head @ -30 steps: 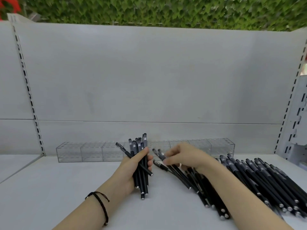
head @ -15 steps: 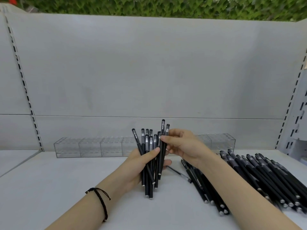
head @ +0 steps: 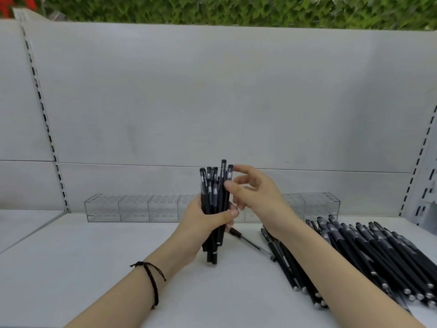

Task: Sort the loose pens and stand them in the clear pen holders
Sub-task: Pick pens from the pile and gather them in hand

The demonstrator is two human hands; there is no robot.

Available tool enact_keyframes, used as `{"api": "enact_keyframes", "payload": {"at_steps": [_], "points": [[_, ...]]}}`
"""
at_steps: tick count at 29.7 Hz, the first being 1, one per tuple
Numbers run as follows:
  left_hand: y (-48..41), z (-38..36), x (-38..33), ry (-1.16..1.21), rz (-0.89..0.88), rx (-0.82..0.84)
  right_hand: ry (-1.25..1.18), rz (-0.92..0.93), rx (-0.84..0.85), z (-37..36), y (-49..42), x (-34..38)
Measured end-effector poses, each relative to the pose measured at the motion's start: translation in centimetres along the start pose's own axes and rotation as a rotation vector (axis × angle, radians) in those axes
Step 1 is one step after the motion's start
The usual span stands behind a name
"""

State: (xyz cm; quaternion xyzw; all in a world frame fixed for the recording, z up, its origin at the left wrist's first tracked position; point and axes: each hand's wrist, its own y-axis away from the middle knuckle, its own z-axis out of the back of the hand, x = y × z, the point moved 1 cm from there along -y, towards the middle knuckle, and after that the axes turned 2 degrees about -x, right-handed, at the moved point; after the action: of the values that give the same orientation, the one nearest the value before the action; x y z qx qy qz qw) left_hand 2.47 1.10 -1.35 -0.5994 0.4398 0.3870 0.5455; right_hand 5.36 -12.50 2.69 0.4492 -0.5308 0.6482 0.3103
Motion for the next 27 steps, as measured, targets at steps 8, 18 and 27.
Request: {"api": "enact_keyframes", "payload": {"at_steps": [8, 18, 27], "points": [[0.6, 0.6, 1.3, -0.203, 0.017, 0.019, 0.174, 0.059, 0.122, 0.3, 0.2, -0.6], [1.6, 2.0, -0.4, -0.265, 0.13, -0.03, 0.142, -0.047, -0.047, -0.3, 0.3, -0.8], [4.9, 15.0, -4.0, -1.01, 0.16, -0.191, 0.719, -0.122, 0.419, -6.4, 1.8, -0.9]]}}
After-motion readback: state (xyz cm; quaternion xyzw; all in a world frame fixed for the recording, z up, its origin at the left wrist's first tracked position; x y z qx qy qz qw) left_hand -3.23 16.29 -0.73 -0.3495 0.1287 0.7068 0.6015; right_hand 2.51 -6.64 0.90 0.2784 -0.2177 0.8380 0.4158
